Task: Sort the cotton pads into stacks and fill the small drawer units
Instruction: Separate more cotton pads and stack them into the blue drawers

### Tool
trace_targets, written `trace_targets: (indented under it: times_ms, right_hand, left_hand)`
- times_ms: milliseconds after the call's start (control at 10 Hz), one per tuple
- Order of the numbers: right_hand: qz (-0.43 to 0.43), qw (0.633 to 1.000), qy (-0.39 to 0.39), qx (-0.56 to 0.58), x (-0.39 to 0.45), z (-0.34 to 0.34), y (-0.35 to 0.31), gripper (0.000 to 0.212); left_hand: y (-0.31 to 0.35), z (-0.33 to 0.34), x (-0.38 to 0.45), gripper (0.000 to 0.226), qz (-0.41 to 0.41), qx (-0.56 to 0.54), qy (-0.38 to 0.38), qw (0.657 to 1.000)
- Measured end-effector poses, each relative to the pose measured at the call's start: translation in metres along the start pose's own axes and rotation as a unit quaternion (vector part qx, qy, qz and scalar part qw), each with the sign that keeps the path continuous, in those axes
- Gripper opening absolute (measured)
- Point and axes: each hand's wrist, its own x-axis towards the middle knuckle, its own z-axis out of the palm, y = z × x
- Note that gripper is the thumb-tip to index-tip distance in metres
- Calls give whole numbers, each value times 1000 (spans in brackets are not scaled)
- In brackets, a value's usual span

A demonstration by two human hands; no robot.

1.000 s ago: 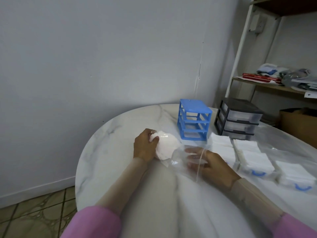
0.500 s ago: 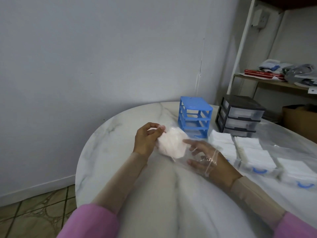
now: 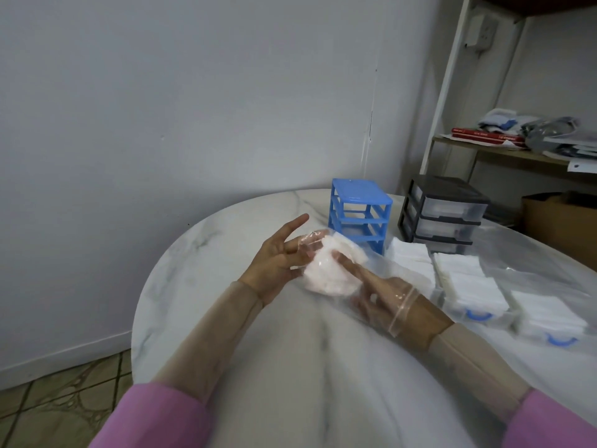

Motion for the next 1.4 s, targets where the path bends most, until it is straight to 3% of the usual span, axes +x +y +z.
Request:
trace_targets:
  times_ms: [100,200,300,400,500,600,700,800,1000,1100,1200,1400]
  right_hand:
    - [5,997,-14,-70,1,-1,5,68]
    - [105,992,-65,-9,0,-13,-20,63]
    - [41,999,25,15,10,-19,-32,62]
    - [131,988,-73,-34,18,-24,-42,71]
    - [171,972,-159,8,12,-21,-34,65]
    - [130,985,-58,-98,1,-17,-32,64]
    - [102,982,-45,-150,-5,-15,-21,66]
    - [110,985,-100,-81,-1,-23,-28,60]
    - [111,990,-83,-41,3,-27,-28,43]
    - [55,998,1,-5,7,-23,-20,31]
    - [0,996,81,-44,9,-17,-18,34]
    - [46,993,62,84,4,-21,-18,36]
  left_hand:
    - [-1,3,-2,59,15,21,19,999]
    - [-1,5,-2,56,27,24,35,999]
    - [-2,11,-2,40,13,50,-17,998]
    - [0,13,-3,29,-7,44,-50,998]
    - [2,12,-3,35,-13,31,-50,998]
    - [2,14,-5,38,2,56,-43,998]
    - [1,16,-5,38,14,65,-51,996]
    - [3,16,-5,38,26,62,-65,996]
    - [1,13,-3,36,63,68,14,996]
    - [2,10,-2,30,85,56,42,994]
    - [2,8,-1,26,99,55,63,992]
    - [3,-3,1,25,104,42,122,986]
